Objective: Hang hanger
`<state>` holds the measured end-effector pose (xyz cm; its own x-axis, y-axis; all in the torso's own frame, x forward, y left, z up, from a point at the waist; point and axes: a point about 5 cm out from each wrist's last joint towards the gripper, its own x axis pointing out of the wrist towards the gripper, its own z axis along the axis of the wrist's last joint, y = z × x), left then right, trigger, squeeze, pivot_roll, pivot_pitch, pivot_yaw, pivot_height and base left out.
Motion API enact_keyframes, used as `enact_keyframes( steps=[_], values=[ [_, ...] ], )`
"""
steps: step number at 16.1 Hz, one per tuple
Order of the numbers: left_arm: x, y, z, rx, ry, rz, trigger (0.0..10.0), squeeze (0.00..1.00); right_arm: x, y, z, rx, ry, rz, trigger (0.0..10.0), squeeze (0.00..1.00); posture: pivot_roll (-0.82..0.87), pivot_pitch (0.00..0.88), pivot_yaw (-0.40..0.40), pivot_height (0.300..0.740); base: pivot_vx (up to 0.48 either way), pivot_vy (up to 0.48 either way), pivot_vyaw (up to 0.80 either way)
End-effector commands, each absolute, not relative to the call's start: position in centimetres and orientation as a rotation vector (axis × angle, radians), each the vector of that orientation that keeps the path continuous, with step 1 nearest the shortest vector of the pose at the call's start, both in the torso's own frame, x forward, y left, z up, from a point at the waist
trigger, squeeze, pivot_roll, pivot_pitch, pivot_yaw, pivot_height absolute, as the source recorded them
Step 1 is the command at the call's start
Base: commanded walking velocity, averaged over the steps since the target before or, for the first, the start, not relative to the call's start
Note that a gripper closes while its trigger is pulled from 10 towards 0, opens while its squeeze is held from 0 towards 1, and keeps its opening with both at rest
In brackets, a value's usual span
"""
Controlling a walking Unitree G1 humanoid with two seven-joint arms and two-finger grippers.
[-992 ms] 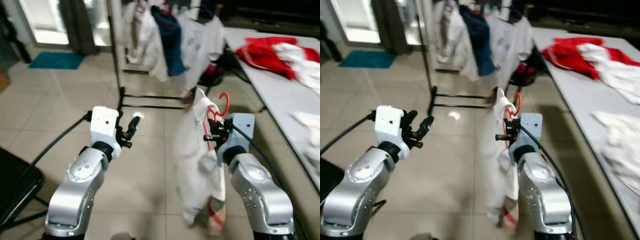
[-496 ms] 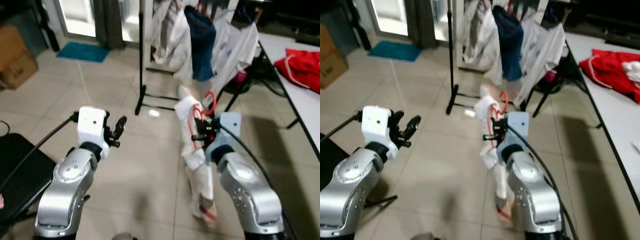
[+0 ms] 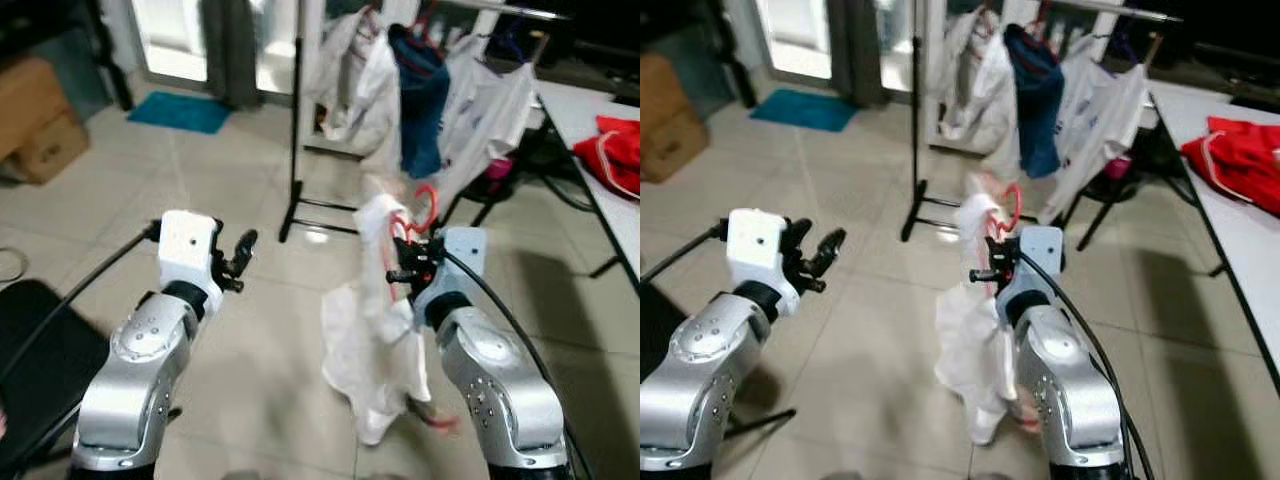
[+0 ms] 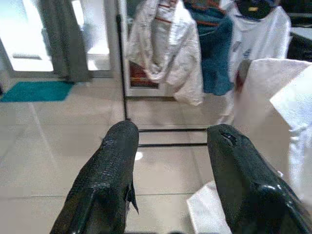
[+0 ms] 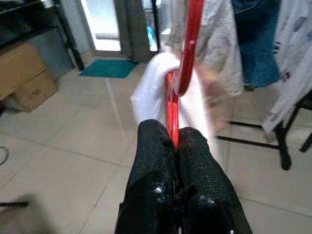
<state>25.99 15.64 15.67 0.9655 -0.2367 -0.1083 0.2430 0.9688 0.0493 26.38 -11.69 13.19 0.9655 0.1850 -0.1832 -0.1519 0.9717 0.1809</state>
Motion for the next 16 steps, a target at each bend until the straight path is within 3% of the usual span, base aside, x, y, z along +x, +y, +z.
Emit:
enact_keyframes(
  steps=[1, 10, 11, 12, 13, 16],
  values=[
    [25.98, 14.72, 15.79, 0.055, 0.096, -0.275, 10.0, 0.0, 26.66, -12.83, 13.93, 0.164, 0.16, 0.125, 10.0, 0.0, 0.08, 0.053, -0.062, 0.74, 0.337, 0.0, 0.0],
    [26.03, 14.45, 15.73, 0.058, 0.094, -0.287, 10.0, 0.0, 26.74, -12.67, 13.99, 0.182, 0.154, 0.129, 10.0, 0.0, 0.08, 0.034, -0.064, 0.74, 0.34, 0.0, 0.0],
    [26.03, 14.45, 15.72, 0.058, 0.094, -0.289, 10.0, 0.0, 26.7, -12.61, 14.11, 0.206, 0.143, 0.134, 0.0, 0.0, 0.08, 0.032, -0.064, 0.74, 0.341, 0.0, 0.0],
    [26.04, 14.46, 15.73, 0.06, 0.093, -0.291, 10.0, 0.0, 26.7, -12.6, 14.09, 0.203, 0.146, 0.133, 0.0, 0.0, 0.08, 0.032, -0.064, 0.74, 0.341, 0.0, 0.0],
    [26.04, 14.44, 15.76, 0.059, 0.093, -0.293, 10.0, 0.0, 26.76, -12.62, 14.01, 0.194, 0.155, 0.128, 10.0, 0.0, 0.08, 0.032, -0.064, 0.74, 0.337, 0.0, 0.0],
    [26.05, 14.38, 15.77, 0.062, 0.092, -0.297, 10.0, 0.0, 26.78, -12.56, 13.9, 0.194, 0.158, 0.133, 10.0, 0.0, 0.09, 0.027, -0.062, 0.74, 0.339, 0.0, 0.0]
  ],
)
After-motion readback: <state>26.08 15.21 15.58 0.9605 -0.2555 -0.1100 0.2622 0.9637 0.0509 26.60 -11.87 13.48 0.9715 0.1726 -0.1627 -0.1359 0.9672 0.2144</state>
